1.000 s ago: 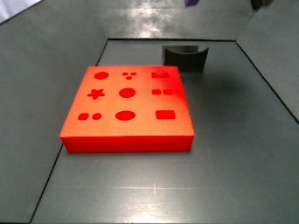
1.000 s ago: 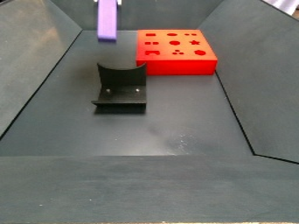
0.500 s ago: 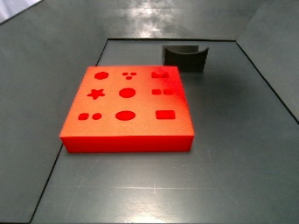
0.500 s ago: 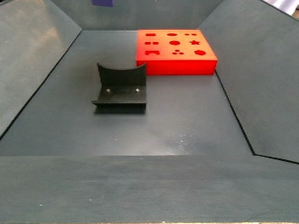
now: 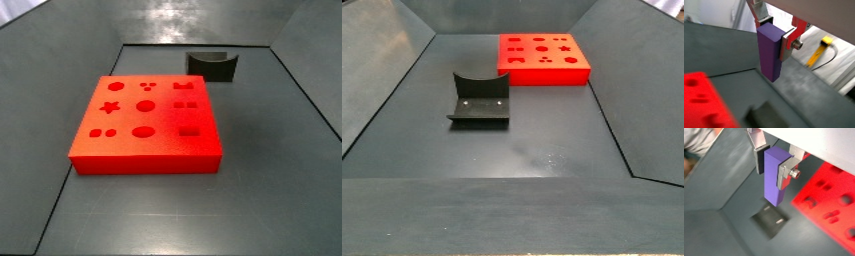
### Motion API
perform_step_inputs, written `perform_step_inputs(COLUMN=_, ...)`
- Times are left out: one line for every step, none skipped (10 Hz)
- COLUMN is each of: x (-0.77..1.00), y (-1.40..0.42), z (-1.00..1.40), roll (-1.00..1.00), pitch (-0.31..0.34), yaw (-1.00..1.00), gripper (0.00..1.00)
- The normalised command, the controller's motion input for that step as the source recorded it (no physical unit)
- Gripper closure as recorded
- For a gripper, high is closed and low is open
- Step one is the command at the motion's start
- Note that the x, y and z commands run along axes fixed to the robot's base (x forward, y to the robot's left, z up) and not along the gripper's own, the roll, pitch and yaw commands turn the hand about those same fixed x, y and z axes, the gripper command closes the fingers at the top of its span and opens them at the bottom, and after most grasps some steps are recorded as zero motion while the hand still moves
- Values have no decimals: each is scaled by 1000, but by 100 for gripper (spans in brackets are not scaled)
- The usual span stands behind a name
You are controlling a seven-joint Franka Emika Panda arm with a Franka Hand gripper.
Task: Pick up the rectangle object. Move up. Place the rectangle object on the fixture. Regrasp the rectangle object. Move to above the board. Insert the rectangle object.
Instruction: Move to above the board.
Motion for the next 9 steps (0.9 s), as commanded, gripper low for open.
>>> perform_step_inputs(x=-553, y=-1000, z=248, roll=-1000, pitch=112, yaw=-186, gripper=100)
perform_step_inputs(x=-594, y=-1000, z=260, roll=-1000, pitch=115, yaw=-170, gripper=100)
perform_step_inputs(x=-618, y=-1000, z=262, roll=-1000, pitch=113, yaw=-163, gripper=100)
perform_step_inputs(x=-420, y=-608, z=155, roll=-1000, pitch=107, yaw=-145, gripper=100)
perform_step_inputs(x=-268, y=-354, z=85, roll=-1000, pitch=103, yaw=-130, gripper=100)
perform_step_inputs(x=-141, y=-148, z=48, roll=-813, pitch=72, yaw=-81, gripper=100)
perform_step_inputs(x=-112, y=-103, z=32, roll=-661, pitch=42, yaw=-62, gripper=100)
perform_step_inputs(x=-84, y=-34, z=11, roll=-339, pitch=-4, yaw=-14, gripper=100)
perform_step_inputs(x=-71, y=-12, z=8, roll=-250, pitch=-20, yaw=-15, gripper=100)
